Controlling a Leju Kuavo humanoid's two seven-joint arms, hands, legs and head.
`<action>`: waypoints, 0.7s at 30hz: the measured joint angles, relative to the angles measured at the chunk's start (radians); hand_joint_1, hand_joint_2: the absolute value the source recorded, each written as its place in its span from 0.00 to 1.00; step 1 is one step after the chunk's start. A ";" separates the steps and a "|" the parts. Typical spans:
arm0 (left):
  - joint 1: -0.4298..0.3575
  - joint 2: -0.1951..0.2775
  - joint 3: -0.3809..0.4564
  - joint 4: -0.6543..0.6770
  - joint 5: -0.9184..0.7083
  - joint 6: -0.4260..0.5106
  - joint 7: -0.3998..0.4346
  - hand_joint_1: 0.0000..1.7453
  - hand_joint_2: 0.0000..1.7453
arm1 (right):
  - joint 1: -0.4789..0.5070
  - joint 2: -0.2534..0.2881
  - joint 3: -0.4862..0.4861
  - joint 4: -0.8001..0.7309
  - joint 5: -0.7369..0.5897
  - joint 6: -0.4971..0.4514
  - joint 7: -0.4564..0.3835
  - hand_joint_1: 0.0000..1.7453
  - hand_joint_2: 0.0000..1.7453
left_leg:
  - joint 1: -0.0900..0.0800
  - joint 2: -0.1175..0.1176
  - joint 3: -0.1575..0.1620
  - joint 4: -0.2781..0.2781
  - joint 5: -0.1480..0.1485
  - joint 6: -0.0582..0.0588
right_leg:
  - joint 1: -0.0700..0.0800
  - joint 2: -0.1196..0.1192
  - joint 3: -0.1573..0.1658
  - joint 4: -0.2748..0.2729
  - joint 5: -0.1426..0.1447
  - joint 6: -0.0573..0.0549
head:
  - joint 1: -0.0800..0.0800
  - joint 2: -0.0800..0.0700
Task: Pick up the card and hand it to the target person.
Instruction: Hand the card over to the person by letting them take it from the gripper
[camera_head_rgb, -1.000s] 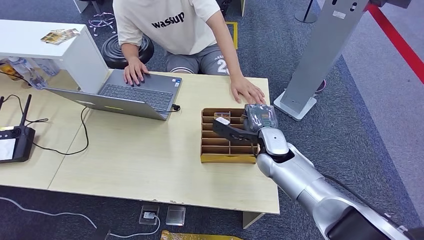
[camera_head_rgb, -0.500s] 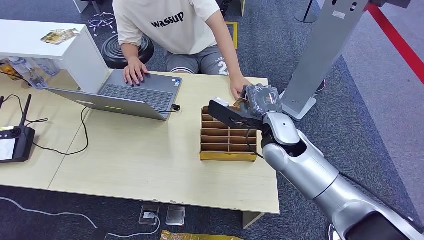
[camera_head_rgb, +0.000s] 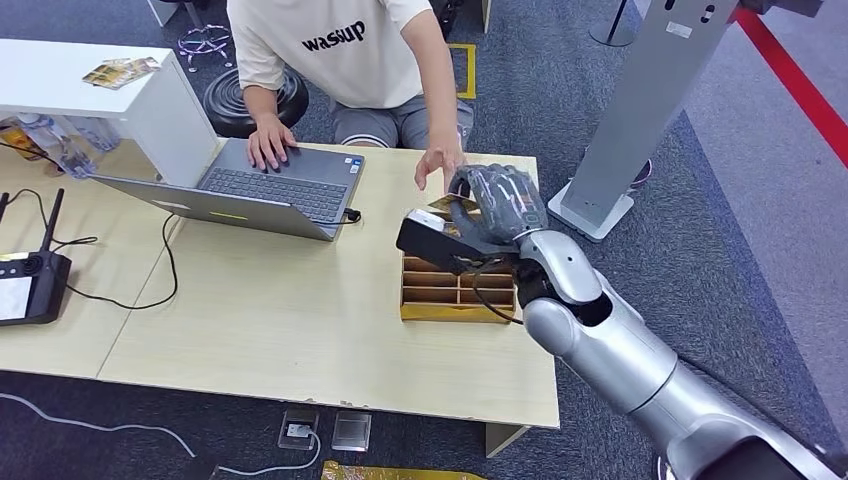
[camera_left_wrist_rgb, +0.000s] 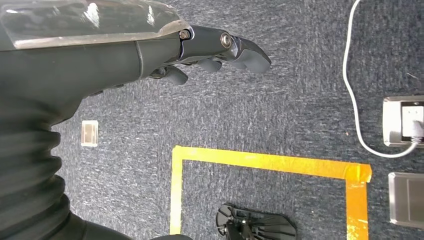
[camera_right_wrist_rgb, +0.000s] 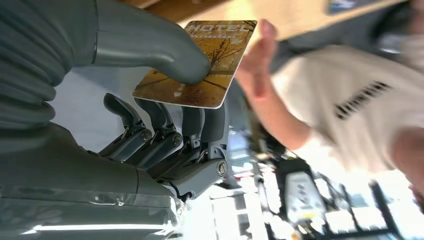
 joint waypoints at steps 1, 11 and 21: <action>-0.003 -0.001 0.000 0.000 -0.001 -0.002 0.000 0.00 1.00 | 0.003 0.009 -0.004 0.018 -0.004 -0.039 -0.036 0.92 1.00 | 0.000 0.000 0.000 0.000 0.000 0.000 | 0.000 0.000 0.000 0.000 0.000 0.000 | -0.001 0.000; -0.017 -0.008 0.000 0.000 -0.007 -0.006 0.007 0.00 1.00 | 0.014 0.078 -0.031 0.162 -0.052 -0.257 -0.199 0.92 1.00 | 0.000 0.000 0.000 0.000 0.000 0.000 | 0.000 0.000 0.000 0.000 0.000 0.000 | 0.000 0.000; -0.017 -0.009 0.000 0.000 -0.005 -0.008 0.007 0.00 1.00 | 0.028 0.132 -0.046 0.247 -0.245 -0.213 -0.278 0.92 1.00 | 0.000 0.000 0.000 0.000 0.000 0.000 | 0.000 0.000 0.000 0.000 0.000 0.000 | -0.001 0.000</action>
